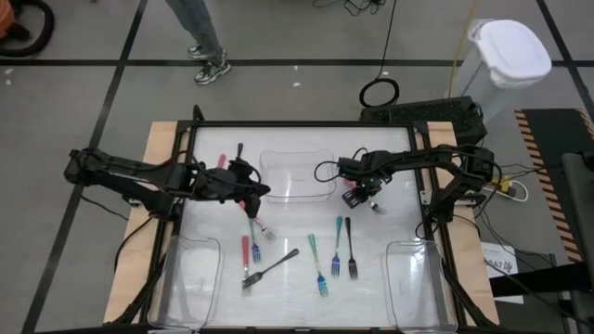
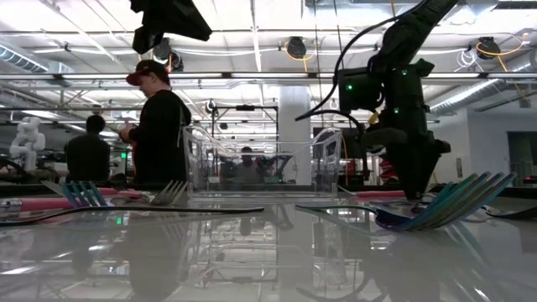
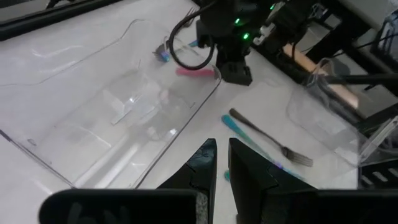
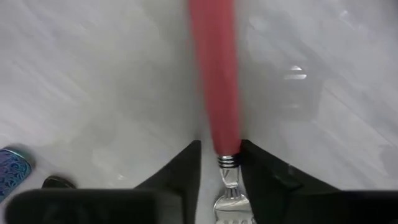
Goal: Sort silverware by color (type)
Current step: Put the pink fork into the middle transparent bin
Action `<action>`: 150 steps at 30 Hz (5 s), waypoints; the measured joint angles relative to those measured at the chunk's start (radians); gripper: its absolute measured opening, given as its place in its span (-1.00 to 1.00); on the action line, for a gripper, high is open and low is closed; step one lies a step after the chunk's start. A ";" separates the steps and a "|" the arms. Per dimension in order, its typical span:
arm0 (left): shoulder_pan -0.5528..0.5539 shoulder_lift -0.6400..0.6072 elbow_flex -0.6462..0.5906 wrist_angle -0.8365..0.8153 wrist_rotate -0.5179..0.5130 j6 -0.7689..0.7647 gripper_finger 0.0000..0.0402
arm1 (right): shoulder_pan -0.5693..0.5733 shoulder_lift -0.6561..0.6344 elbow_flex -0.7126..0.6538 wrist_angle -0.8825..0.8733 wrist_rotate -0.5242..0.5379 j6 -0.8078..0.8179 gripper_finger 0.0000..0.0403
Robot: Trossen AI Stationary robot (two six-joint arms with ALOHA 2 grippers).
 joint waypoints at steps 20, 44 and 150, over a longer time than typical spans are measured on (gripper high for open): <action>0.001 0.007 -0.001 0.000 0.000 0.002 -0.79 | 0.055 -0.175 -0.005 0.019 0.025 0.187 -0.82; -0.023 0.007 -0.001 0.201 -0.082 0.108 -0.50 | 0.078 -0.621 -0.003 0.101 0.002 0.502 -0.79; 0.067 0.693 0.668 0.554 -0.501 0.691 -0.73 | 0.038 -0.695 -0.001 1.102 0.454 0.540 -0.79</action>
